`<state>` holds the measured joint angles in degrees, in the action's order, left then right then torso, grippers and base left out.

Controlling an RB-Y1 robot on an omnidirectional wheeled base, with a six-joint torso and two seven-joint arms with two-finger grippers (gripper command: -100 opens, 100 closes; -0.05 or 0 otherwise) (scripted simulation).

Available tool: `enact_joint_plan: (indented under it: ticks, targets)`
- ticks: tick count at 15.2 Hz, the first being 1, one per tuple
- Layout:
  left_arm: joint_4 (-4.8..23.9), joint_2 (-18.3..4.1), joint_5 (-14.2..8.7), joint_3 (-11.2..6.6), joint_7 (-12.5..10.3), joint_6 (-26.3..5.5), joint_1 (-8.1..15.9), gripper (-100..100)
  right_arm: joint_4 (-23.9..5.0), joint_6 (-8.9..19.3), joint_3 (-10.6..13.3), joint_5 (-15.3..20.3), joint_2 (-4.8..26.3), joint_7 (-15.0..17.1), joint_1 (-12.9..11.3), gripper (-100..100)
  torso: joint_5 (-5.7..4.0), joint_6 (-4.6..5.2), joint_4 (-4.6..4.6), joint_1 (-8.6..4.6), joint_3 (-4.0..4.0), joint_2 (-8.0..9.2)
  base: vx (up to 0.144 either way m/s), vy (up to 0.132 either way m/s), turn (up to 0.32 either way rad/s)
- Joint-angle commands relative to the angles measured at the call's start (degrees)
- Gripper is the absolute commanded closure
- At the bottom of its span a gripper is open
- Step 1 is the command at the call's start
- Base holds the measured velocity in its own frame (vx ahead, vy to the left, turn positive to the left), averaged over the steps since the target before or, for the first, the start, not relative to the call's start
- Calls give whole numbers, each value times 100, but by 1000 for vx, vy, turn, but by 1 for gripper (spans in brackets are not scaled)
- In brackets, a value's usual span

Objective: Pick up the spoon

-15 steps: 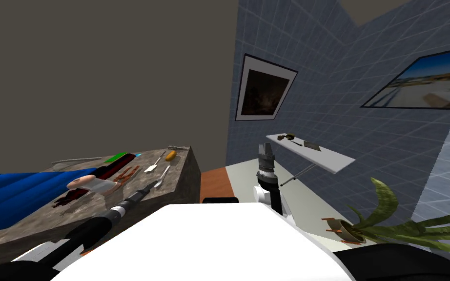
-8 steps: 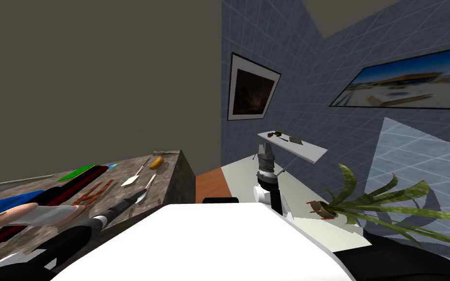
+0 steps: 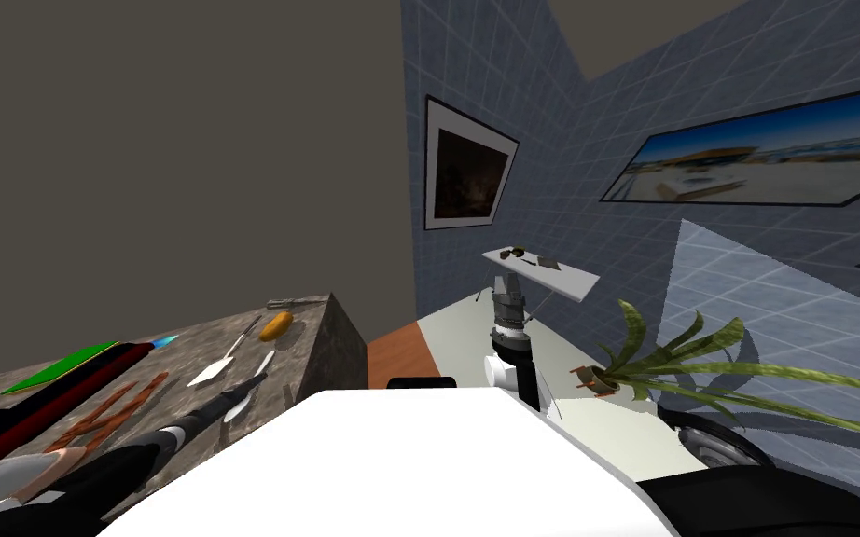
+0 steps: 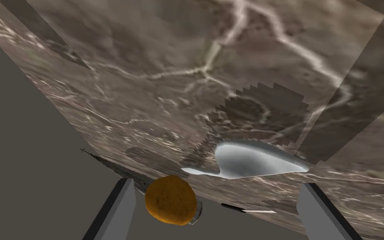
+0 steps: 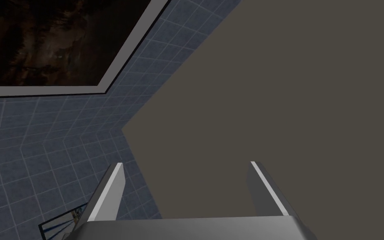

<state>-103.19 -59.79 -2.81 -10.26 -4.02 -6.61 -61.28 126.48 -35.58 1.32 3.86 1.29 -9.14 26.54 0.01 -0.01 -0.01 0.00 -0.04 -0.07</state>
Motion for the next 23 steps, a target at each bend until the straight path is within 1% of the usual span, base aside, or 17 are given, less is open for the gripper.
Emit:
enact_joint_plan:
  ticks: [1,2,3,7,8,10,11,12,15,16,18,19,21,22,23]
  targets:
    - [166,106,33,87,43,58,122,-100,0,0,0,0,0,0,0,0,0,0,0,0,0,0,31,31,-73]
    - [79,50,17,49,20,19,70,-100,0,0,0,0,0,0,0,0,1,0,0,2,0,0,18,19,-29]
    - [100,61,21,61,28,26,86,100,0,0,0,0,0,0,0,0,0,-1,0,0,1,3,7,8,-2]
    - [102,58,22,54,29,25,84,100,0,0,0,0,0,0,0,0,4,2,1,-10,4,7,1,4,3]
    - [-69,-43,-14,-43,-12,-11,-66,100,0,0,0,0,0,0,0,0,4,2,1,-9,4,7,-16,-12,94]
    - [-226,-143,-45,-130,-49,-57,-191,100,0,0,0,0,-1,0,0,0,2,-3,3,-19,9,18,-36,-36,132]
    - [-124,-81,-24,-80,-19,-15,-120,100,0,0,0,0,-1,0,0,0,0,-2,4,-24,12,22,-24,-24,39]
    - [-174,-224,-102,-227,-19,26,-358,-100,0,0,0,0,-1,0,0,0,1,0,4,-22,11,21,14,-25,21]
    - [-198,-384,-234,-346,-24,90,-726,-100,0,0,0,0,-1,0,1,0,0,-1,-2,-29,-5,-8,60,-46,55]
    - [-198,-384,-234,-346,-24,90,-728,-100,0,0,0,0,-1,0,1,0,-1,-1,-4,-30,-8,-12,50,-43,40]
    - [-218,-513,-353,-439,-38,134,-1029,-100,0,0,0,0,-1,0,1,0,0,0,-4,-28,-8,-12,43,-38,50]
    - [-218,-513,-353,-439,-38,134,-1038,-100,0,0,0,0,-1,0,1,0,-1,-2,-4,-29,-7,-10,34,-40,56]
    - [-244,-654,-481,-536,-58,179,-1370,-100,0,0,0,0,-1,0,1,0,-1,0,-3,-29,-5,-8,40,-46,58]
    - [-244,-654,-481,-536,-58,179,-1381,-100,0,0,0,0,-1,0,1,0,-1,-1,-3,-31,-6,-8,34,-43,62]
    - [-258,-727,-545,-582,-70,203,-1559,-100,0,0,0,0,-1,0,1,0,-1,0,-3,-30,-5,-7,35,-40,50]
